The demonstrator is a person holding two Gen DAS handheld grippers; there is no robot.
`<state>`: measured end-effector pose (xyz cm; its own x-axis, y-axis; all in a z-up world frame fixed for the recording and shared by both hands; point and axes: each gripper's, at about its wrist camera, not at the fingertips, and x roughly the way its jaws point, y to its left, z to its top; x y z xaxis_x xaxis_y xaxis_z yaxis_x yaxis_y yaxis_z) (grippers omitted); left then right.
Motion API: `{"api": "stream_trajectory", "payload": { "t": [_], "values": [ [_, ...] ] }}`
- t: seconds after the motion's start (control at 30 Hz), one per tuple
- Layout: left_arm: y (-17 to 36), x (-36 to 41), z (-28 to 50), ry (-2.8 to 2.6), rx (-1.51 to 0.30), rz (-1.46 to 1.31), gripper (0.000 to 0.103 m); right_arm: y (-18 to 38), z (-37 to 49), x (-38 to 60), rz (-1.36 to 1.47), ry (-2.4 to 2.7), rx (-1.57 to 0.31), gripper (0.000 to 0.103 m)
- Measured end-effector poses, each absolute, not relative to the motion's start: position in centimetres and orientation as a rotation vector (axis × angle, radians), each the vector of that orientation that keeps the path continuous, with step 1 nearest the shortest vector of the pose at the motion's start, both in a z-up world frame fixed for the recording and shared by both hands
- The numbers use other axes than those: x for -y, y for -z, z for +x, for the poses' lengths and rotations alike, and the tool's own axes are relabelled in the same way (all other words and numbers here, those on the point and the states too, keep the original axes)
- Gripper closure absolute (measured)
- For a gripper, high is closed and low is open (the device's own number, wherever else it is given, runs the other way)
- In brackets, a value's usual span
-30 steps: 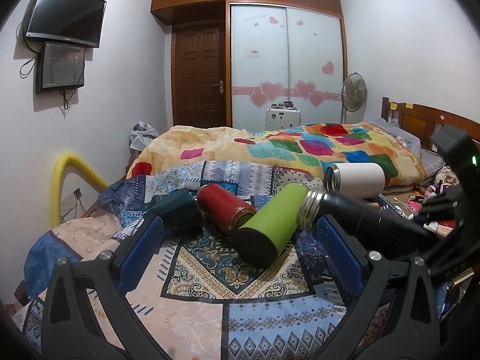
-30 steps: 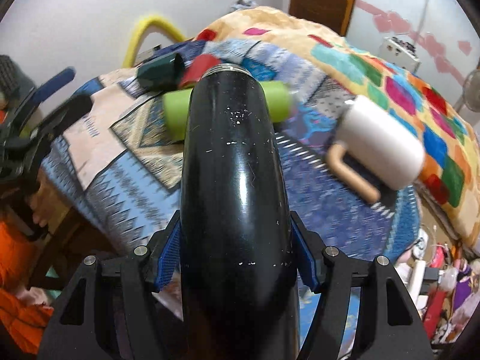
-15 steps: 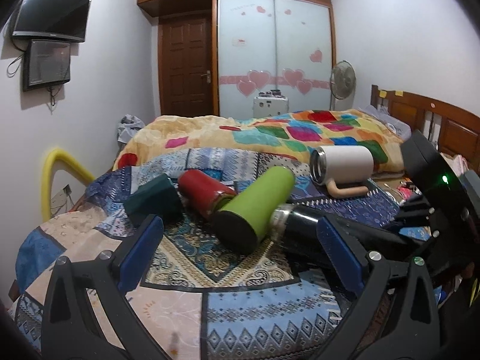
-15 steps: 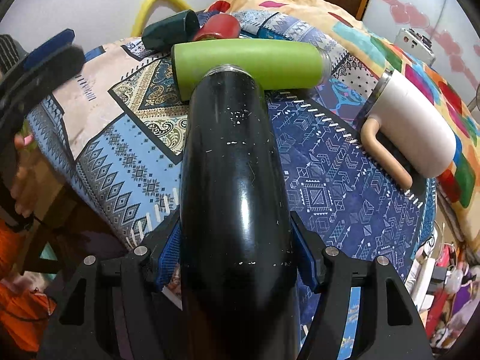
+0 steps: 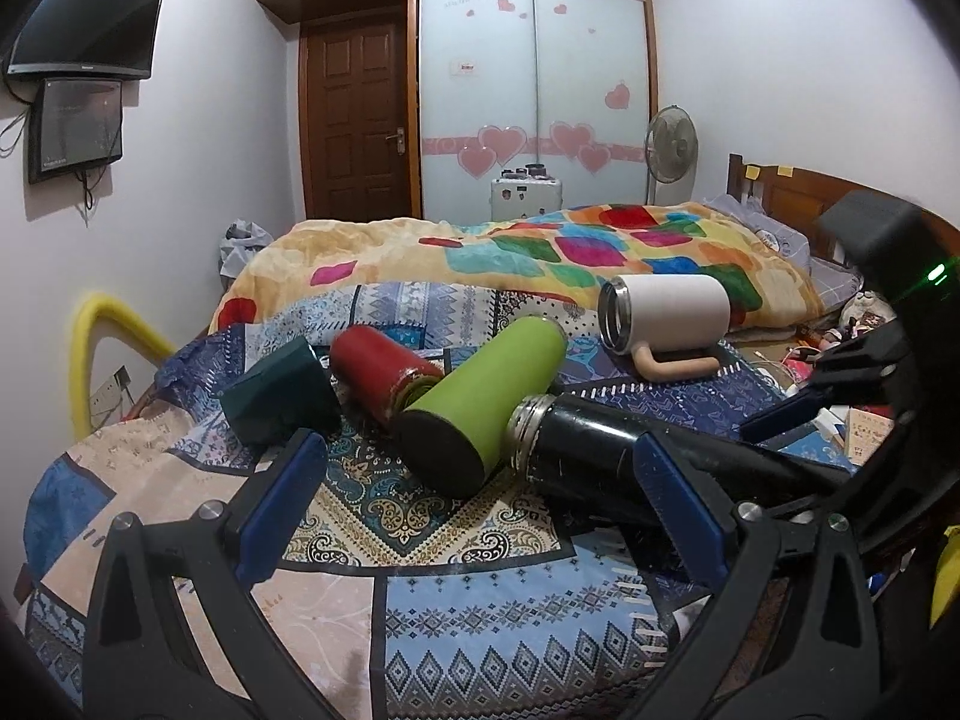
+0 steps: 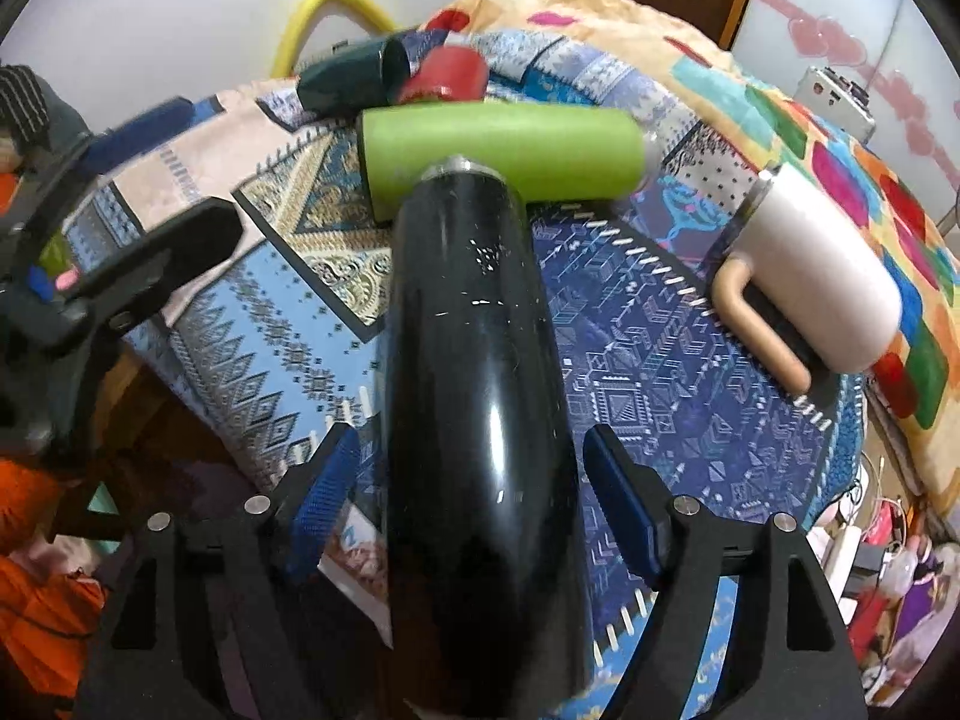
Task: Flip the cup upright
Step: 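Lift the black thermos with the right tool while the left tool approaches it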
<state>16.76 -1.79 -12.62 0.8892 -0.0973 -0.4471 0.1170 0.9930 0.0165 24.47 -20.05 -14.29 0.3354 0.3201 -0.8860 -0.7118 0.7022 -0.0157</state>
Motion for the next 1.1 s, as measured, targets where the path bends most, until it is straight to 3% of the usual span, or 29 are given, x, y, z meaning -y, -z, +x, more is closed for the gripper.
{"api": "stream_trajectory", "payload": {
  "t": [0.3, 0.7, 1.1],
  "values": [
    [12.9, 4.2, 18.2, 0.185, -0.539, 0.043, 0.000, 9.7, 24.5, 26.5, -0.293, -0.586, -0.884, 0.022],
    [14.4, 8.3, 20.1, 0.356, -0.714, 0.014, 0.000, 15.2, 26.4, 30.9, -0.283, -0.483, -0.948, 0.021],
    [14.8, 9.2, 21.4, 0.446, -0.840, -0.038, 0.000, 15.3, 24.7, 30.4, -0.224, -0.608, -0.921, 0.021]
  ]
}}
